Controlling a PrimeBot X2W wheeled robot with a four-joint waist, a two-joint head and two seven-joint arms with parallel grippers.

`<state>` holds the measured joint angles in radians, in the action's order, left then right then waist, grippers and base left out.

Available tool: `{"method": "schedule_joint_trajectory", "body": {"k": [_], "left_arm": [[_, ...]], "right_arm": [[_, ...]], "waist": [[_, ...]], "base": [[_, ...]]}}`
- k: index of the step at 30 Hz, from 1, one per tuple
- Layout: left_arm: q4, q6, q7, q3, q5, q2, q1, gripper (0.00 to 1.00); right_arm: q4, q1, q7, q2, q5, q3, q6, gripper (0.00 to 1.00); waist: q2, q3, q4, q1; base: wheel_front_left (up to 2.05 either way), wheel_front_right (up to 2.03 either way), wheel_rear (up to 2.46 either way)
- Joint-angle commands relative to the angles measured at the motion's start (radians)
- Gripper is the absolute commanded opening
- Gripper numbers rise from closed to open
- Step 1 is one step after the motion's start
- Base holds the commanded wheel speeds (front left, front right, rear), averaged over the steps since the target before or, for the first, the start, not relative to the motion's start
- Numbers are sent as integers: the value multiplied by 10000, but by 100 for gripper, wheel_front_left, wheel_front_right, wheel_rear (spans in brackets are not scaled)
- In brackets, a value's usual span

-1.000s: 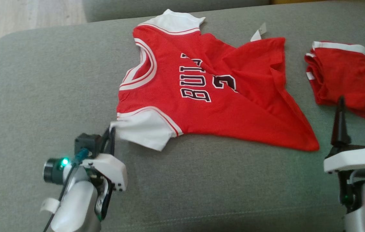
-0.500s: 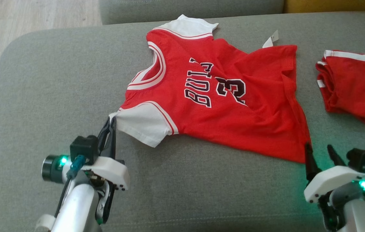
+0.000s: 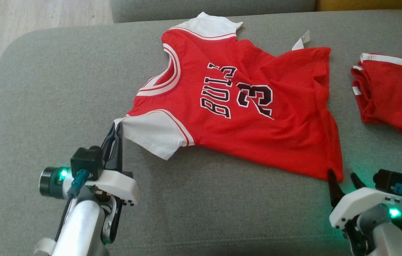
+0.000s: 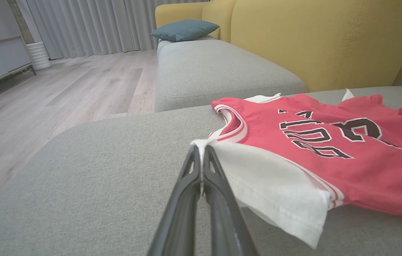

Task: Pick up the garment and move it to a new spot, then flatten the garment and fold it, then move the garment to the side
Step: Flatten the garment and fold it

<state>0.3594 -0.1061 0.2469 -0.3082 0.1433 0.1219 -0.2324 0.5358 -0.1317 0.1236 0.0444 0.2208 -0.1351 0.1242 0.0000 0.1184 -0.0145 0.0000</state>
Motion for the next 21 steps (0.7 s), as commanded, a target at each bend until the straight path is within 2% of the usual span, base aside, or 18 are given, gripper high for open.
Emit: {"method": "schedule_joint_trajectory", "body": {"k": [1, 2, 3, 4, 11, 21], "left_arm": [[-377, -73, 83, 337, -51, 222, -319, 0], [-411, -107, 85, 343, -37, 231, -339, 0], [-422, -121, 86, 348, -29, 240, -349, 0], [-428, -132, 87, 354, -19, 252, -357, 0], [-573, -297, 100, 528, 38, 425, -443, 0], [-1813, -518, 133, 984, 154, 659, -1038, 0]], "right_arm": [[-172, -427, 15, 58, 116, 257, 65, 100], [-61, -476, 99, 58, 285, 397, 65, 57], [-33, -500, 130, 58, 372, 506, 65, 4], [-46, -516, 125, 58, 451, 635, 65, 0], [-694, -688, -256, 58, 930, 953, 65, 0], [-3486, -1426, -272, 58, 1265, 1683, 65, 0]], "waist": [[0, 25, -13, 0], [0, 49, -28, 0], [0, 56, -37, 0], [0, 60, -46, 0], [0, -30, -105, 0], [0, -611, -161, 0]], "base": [[0, 0, 0], [0, 0, 0], [0, 0, 0], [0, 0, 0], [0, 0, 0], [0, 0, 0]]}}
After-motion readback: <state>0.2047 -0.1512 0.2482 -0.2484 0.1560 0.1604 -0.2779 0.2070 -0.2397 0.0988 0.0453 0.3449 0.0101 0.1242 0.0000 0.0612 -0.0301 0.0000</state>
